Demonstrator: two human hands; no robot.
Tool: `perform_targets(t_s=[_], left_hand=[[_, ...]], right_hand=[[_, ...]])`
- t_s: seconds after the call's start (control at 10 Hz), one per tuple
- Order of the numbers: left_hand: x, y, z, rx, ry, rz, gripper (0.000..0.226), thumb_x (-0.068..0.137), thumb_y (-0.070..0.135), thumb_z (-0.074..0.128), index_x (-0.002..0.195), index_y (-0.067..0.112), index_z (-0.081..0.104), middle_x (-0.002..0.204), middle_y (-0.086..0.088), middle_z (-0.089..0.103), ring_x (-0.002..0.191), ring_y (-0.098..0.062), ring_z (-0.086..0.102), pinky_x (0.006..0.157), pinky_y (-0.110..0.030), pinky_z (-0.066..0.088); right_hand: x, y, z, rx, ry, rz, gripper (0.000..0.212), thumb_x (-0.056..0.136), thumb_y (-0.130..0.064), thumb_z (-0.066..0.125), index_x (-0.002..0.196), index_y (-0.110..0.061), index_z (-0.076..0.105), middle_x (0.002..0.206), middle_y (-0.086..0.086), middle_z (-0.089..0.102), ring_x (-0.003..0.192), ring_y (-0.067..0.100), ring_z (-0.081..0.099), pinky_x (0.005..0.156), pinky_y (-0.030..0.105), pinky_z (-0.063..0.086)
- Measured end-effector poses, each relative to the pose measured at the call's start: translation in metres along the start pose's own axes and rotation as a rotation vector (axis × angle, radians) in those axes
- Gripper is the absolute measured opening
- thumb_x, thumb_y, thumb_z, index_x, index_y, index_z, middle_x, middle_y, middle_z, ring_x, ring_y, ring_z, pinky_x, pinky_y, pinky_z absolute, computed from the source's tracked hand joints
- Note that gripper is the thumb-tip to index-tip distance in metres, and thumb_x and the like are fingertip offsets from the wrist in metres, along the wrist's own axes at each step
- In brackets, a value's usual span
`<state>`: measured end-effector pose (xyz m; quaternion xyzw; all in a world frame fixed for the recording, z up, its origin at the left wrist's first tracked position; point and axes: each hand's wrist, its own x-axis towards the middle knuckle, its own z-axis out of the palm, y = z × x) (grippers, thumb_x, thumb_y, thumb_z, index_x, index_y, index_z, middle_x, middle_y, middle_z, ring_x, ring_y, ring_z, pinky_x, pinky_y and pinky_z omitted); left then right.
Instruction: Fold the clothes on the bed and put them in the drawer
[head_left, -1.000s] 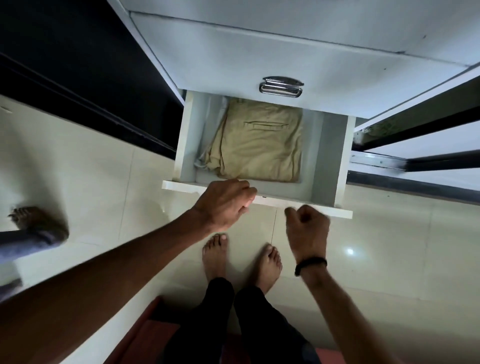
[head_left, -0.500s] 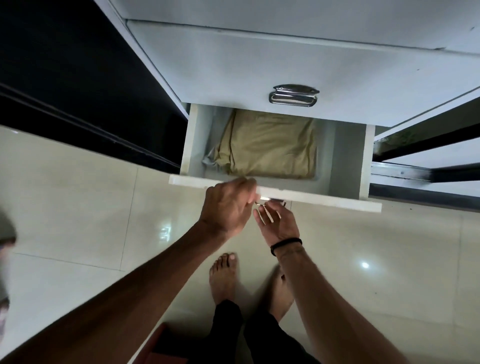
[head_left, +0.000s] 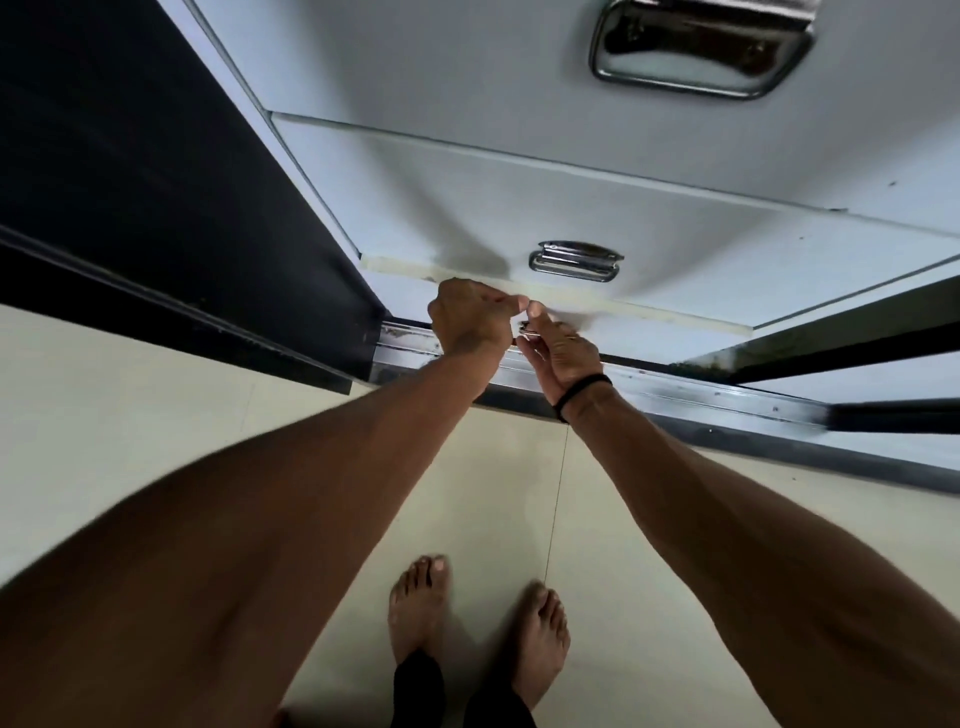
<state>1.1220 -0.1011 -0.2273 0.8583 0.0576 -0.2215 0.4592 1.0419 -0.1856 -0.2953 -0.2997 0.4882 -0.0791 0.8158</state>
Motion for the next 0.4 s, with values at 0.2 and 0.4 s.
perform_targets(t_s=[0.2, 0.4], left_hand=[[0.002, -0.012, -0.011, 0.08, -0.092, 0.123, 0.021, 0.074, 0.035, 0.091, 0.076, 0.015, 0.082, 0.074, -0.003, 0.078, 0.079, -0.024, 0.075, 0.083, -0.039, 0.061], [-0.033, 0.006, -0.059, 0.55, -0.316, 0.33, 0.038, 0.092, 0.037, 0.075, 0.125, 0.019, 0.068, 0.136, -0.003, 0.064, 0.127, -0.023, 0.058, 0.108, -0.036, 0.045]], right_hand=[[-0.011, -0.006, -0.006, -0.35, 0.081, 0.031, 0.068, 0.068, -0.051, 0.091, 0.113, -0.004, 0.073, 0.095, 0.006, 0.073, 0.093, 0.017, 0.071, 0.084, 0.035, 0.063], [-0.072, -0.053, 0.017, -0.886, -0.019, 0.069, 0.085, 0.059, -0.064, 0.091, 0.123, -0.016, 0.062, 0.114, 0.007, 0.072, 0.096, 0.02, 0.071, 0.085, 0.038, 0.062]])
